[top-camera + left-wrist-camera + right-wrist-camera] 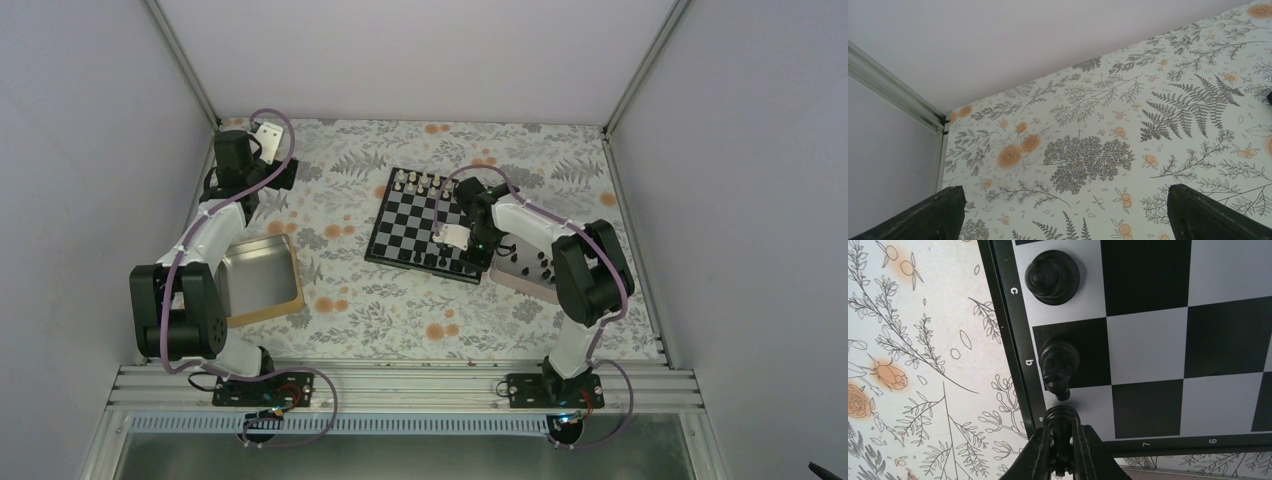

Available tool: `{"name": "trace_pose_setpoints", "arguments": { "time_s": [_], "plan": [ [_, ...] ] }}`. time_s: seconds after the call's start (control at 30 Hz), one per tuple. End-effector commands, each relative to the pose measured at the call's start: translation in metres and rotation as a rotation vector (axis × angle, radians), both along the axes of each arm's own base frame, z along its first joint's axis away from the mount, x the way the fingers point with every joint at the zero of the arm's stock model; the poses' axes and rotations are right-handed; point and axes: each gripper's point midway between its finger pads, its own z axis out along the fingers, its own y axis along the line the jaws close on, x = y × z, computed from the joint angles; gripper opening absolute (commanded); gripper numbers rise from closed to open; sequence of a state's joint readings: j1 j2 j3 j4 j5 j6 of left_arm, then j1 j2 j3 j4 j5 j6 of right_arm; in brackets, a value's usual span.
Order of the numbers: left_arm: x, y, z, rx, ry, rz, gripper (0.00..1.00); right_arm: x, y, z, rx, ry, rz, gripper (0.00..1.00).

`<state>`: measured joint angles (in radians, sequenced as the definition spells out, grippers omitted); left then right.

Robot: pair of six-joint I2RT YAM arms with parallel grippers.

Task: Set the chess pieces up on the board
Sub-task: Place the chess piece on the chessboard.

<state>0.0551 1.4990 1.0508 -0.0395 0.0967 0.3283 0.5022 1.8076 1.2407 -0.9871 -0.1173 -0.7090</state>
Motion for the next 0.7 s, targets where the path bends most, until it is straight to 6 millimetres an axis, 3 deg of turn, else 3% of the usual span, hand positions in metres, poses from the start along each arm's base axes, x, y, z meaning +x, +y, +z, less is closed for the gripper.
{"name": "trace_pose_setpoints", "arguments": {
  "time_s": [0.0, 0.47, 0.6, 0.67],
  "plan": [
    [0.0037, 0.0023, 0.0101, -0.004, -0.026, 0.009, 1.00, 0.0056, -0.0057, -0.0042, -0.024, -0.004, -0.018, 0.09],
    [0.0035, 0.0028, 0.0094, 0.002, -0.024, 0.010, 1.00, 0.0122, -0.0045, -0.0079, -0.020, -0.005, -0.019, 0.09],
    [0.0035, 0.0031, 0.0085, 0.002, -0.022, 0.012, 1.00, 0.0113, -0.0042, -0.0058, -0.014, -0.005, -0.019, 0.18],
    [0.0033, 0.0037, 0.0084, 0.003, -0.022, 0.012, 1.00, 0.0124, -0.0041, 0.0004, -0.005, -0.020, -0.020, 0.30]
  ]
}}
